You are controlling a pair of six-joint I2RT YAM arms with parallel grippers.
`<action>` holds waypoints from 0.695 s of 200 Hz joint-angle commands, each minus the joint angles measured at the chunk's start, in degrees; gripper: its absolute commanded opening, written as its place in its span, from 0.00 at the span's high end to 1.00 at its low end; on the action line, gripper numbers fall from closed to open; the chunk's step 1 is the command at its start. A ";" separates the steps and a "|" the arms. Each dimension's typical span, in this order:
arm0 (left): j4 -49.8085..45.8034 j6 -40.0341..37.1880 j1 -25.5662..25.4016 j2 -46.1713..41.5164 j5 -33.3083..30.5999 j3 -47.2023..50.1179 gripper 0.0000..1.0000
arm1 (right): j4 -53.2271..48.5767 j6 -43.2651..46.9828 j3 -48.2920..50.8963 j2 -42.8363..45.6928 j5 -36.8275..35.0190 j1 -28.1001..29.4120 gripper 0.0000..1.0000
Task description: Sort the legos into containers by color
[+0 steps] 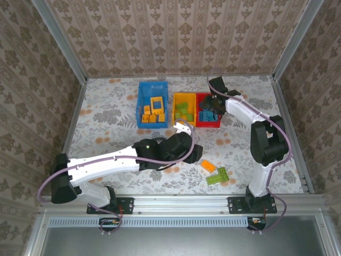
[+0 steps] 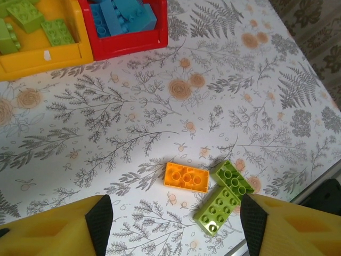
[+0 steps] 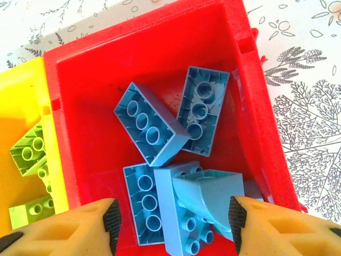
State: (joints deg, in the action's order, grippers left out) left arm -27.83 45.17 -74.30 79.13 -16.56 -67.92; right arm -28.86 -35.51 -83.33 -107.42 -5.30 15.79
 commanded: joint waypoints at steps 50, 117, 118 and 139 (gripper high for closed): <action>-3.87 -10.73 2.08 10.95 10.71 -4.57 0.25 | -1.11 3.24 10.61 25.32 0.53 0.29 0.33; -14.03 -2.47 2.63 29.12 14.44 -17.10 0.19 | -12.21 1.96 31.15 58.99 3.27 0.12 0.26; -14.32 -1.89 2.74 29.31 14.53 -17.26 0.19 | -12.42 1.90 31.23 59.30 3.27 0.12 0.26; -17.29 11.98 4.44 30.65 17.62 -18.55 0.20 | -16.66 1.22 32.42 64.65 3.38 0.10 0.27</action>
State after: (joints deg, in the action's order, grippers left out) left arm -37.69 42.41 -71.66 109.25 -2.17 -83.92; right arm -37.69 -33.26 -52.62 -47.20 -3.03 15.79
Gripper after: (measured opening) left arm 0.800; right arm 0.735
